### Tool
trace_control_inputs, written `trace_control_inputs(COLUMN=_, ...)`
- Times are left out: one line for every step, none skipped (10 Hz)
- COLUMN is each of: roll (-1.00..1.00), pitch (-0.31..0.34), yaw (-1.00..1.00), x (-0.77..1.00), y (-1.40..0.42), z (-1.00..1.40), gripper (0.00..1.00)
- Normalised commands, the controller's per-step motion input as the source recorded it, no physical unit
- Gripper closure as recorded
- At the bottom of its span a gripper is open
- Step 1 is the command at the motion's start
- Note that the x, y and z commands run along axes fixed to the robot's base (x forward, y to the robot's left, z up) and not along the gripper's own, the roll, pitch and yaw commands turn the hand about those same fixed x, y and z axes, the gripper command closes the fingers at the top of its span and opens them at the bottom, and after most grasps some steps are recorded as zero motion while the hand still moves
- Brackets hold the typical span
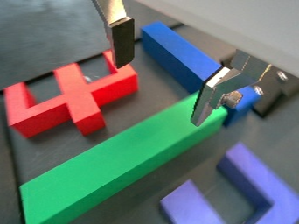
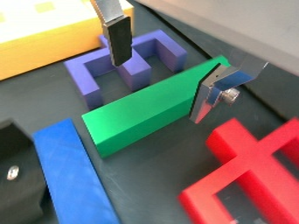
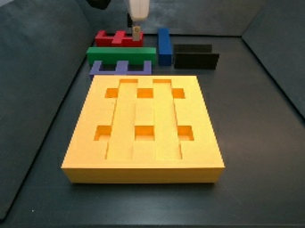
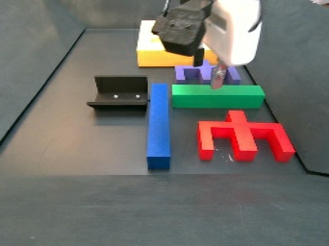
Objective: Pick up the green object. Move up. Move to above the board. Insert the green object.
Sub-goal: Pick up the green object.
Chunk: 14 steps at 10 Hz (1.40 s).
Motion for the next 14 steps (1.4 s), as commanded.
trace_control_inputs(roll=0.00, pitch=-0.007, yaw=-0.85, x=0.00, y=-0.33, z=-0.28, gripper=0.00)
trace_control_inputs(roll=0.04, pitch=0.014, yaw=-0.63, x=-0.19, y=-0.42, z=-0.29, gripper=0.00)
trace_control_inputs(roll=0.07, pitch=0.023, yaw=-0.39, x=-0.61, y=-0.14, z=-0.29, gripper=0.00)
trace_control_inputs(roll=0.00, pitch=0.026, yaw=-0.34, x=-0.34, y=0.00, z=-0.36, gripper=0.00)
trace_control_inputs(roll=-0.02, pitch=0.064, yaw=-0.29, x=-0.36, y=0.03, z=-0.38, gripper=0.00)
trace_control_inputs(roll=-0.07, pitch=0.046, yaw=-0.29, x=-0.43, y=0.19, z=-0.26, gripper=0.00)
trace_control_inputs(roll=-0.12, pitch=0.000, yaw=-0.24, x=-0.35, y=0.24, z=-0.07, gripper=0.00)
trace_control_inputs(roll=-0.10, pitch=0.000, yaw=-0.12, x=-0.11, y=0.29, z=-0.02, gripper=0.00)
trace_control_inputs(roll=-0.07, pitch=0.000, yaw=-0.04, x=0.00, y=0.16, z=-0.02, gripper=0.00)
trace_control_inputs(roll=-0.04, pitch=0.019, yaw=-0.02, x=0.14, y=0.00, z=-0.05, gripper=0.00)
trace_control_inputs(roll=-0.04, pitch=0.040, yaw=-0.07, x=0.29, y=0.00, z=-0.08, gripper=0.00)
trace_control_inputs(roll=-0.03, pitch=0.046, yaw=-0.04, x=0.20, y=0.00, z=-0.13, gripper=0.00)
trace_control_inputs(roll=-0.03, pitch=0.030, yaw=0.00, x=0.01, y=0.02, z=-0.20, gripper=0.00)
trace_control_inputs(roll=-0.04, pitch=0.019, yaw=0.00, x=0.00, y=0.05, z=-0.21, gripper=0.00)
